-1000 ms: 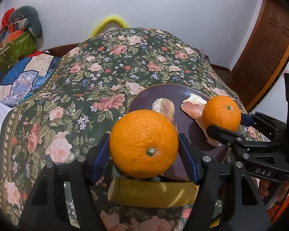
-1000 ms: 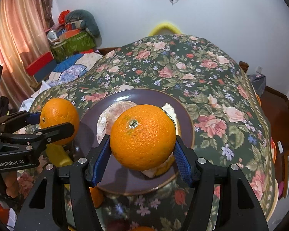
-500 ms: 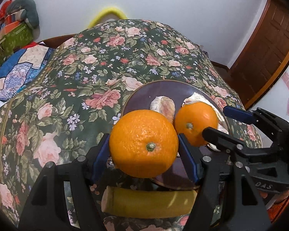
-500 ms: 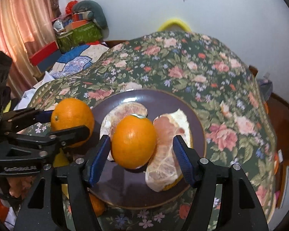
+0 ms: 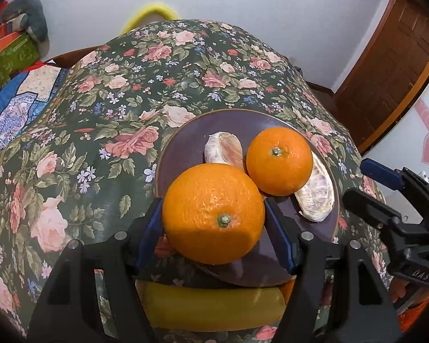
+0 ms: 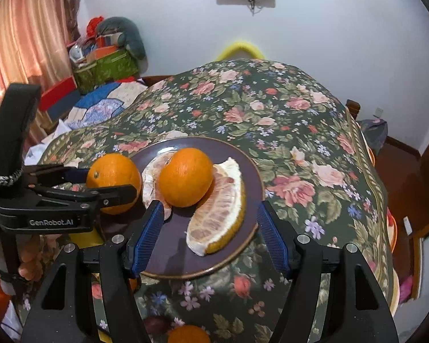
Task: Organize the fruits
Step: 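Withdraw both tools from the plate toward the yellow cylindrical fruits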
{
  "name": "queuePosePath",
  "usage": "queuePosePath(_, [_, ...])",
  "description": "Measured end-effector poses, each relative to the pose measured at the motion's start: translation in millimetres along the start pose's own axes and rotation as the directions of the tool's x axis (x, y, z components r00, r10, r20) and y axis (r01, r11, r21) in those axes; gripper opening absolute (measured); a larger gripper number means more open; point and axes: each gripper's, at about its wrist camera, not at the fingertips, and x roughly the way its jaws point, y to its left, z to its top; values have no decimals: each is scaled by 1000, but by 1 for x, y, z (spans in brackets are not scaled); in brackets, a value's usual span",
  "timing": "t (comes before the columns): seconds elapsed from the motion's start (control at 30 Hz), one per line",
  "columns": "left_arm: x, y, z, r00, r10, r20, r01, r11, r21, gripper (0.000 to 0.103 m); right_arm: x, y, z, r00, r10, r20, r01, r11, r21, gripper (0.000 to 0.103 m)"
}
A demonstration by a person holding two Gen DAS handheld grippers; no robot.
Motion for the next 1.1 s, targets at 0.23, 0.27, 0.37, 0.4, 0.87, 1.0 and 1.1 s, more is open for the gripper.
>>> queuePosePath(0.23, [-5,-3,-3,1000,23,-7,-23,1000,-11,68,-7,-5,-7,1000,-13,6,13,1000,21,64])
queuePosePath(0.27, [-9,-4,-4,1000,25,-4,-25,1000,-10,68,-9,-5,-7,1000,-14,7,14,1000,24,64])
queuePosePath(0.37, [-22,-6,-8,1000,22,15,-22,1000,-3,68,-18,-5,-10,1000,-13,13,13,999,31,64])
queuePosePath(0.4, [-28,-7,-10,1000,21,22,-21,1000,0,68,-19,-5,-11,1000,-13,15,13,999,33,64])
queuePosePath(0.87, [-100,-17,-59,997,49,59,-51,998,32,69,-73,26,-31,999,-19,44,19,1000,16,69])
queuePosePath(1.0, [-109,-13,-79,998,54,43,-55,998,19,69,-85,37,-44,999,-27,40,26,1000,7,71])
queuePosePath(1.1, [-111,-11,-95,997,73,23,-74,997,20,69,-88,44,-57,999,-31,22,31,999,9,72])
